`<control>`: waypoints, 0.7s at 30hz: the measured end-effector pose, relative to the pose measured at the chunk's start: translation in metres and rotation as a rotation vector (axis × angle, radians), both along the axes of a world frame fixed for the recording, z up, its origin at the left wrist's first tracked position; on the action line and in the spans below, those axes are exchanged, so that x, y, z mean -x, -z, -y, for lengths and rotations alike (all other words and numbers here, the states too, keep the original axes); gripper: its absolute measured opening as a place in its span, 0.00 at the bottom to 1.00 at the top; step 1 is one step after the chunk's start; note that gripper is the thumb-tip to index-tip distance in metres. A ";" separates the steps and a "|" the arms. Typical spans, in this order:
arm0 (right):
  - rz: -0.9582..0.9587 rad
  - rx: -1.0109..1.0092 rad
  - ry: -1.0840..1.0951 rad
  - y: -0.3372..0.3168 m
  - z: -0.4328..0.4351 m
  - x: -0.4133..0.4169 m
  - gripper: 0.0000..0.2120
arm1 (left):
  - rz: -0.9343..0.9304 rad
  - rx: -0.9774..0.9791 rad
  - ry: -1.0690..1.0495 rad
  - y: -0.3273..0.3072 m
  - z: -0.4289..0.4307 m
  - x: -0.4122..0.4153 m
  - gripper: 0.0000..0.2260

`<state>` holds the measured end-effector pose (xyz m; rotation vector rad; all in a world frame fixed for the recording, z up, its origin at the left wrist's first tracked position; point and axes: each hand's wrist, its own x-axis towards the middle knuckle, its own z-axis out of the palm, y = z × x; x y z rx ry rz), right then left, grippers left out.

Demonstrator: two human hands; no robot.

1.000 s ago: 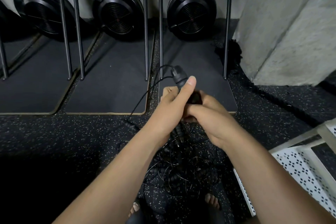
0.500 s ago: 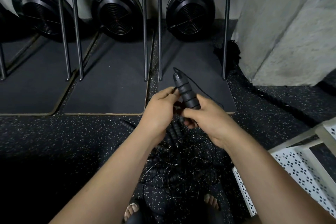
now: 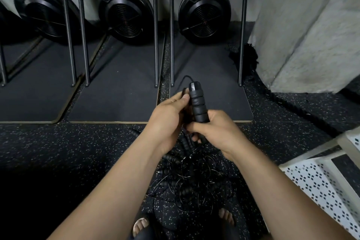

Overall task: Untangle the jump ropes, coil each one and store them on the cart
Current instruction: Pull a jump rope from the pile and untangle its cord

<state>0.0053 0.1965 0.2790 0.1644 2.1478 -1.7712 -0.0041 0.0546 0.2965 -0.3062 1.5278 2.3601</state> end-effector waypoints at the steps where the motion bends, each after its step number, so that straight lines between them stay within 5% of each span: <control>1: -0.008 -0.007 -0.002 0.000 0.001 0.000 0.06 | -0.001 0.014 0.008 0.001 0.000 0.000 0.15; 6: -0.123 -0.007 0.066 -0.008 -0.002 0.003 0.03 | -0.091 0.258 0.079 0.008 0.002 0.004 0.22; 14: -0.188 0.249 0.219 -0.038 -0.024 0.004 0.04 | -0.224 0.443 0.490 0.024 0.003 -0.004 0.15; 21: -0.258 0.374 0.276 -0.059 -0.036 0.000 0.01 | -0.462 0.964 0.544 0.055 0.006 0.000 0.07</control>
